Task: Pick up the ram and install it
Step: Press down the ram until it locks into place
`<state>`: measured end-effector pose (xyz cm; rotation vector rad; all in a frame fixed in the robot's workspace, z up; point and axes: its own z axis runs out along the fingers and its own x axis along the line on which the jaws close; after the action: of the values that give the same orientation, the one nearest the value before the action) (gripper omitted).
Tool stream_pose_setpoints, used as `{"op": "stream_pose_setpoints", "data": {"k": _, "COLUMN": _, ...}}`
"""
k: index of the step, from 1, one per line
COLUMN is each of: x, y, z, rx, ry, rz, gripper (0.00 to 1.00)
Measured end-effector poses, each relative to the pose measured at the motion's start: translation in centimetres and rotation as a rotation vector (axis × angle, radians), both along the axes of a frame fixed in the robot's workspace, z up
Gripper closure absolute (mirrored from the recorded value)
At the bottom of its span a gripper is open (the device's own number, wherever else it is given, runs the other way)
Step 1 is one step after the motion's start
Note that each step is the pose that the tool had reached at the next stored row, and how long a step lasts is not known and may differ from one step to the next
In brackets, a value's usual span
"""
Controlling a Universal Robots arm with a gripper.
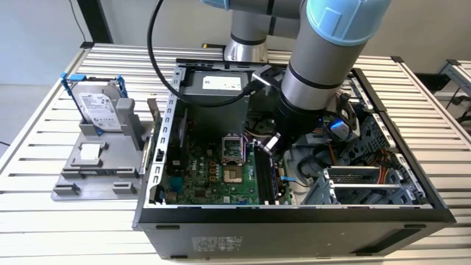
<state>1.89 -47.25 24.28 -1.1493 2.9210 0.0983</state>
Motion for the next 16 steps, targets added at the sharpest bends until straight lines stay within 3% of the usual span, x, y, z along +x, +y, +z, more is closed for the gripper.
{"op": "stream_pose_setpoints", "data": {"k": 6, "x": 0.00, "y": 0.00, "z": 0.00, "rx": 0.0000, "ry": -0.0060, "rz": 0.109, "gripper": 1.00}}
{"op": "stream_pose_setpoints", "data": {"k": 11, "x": 0.01, "y": 0.00, "z": -0.01, "rx": -0.0002, "ry": -0.0217, "rz": 0.198, "gripper": 1.00}}
{"op": "stream_pose_setpoints", "data": {"k": 16, "x": 0.00, "y": 0.00, "z": -0.06, "rx": 0.0006, "ry": -0.0229, "rz": 0.288, "gripper": 1.00}}
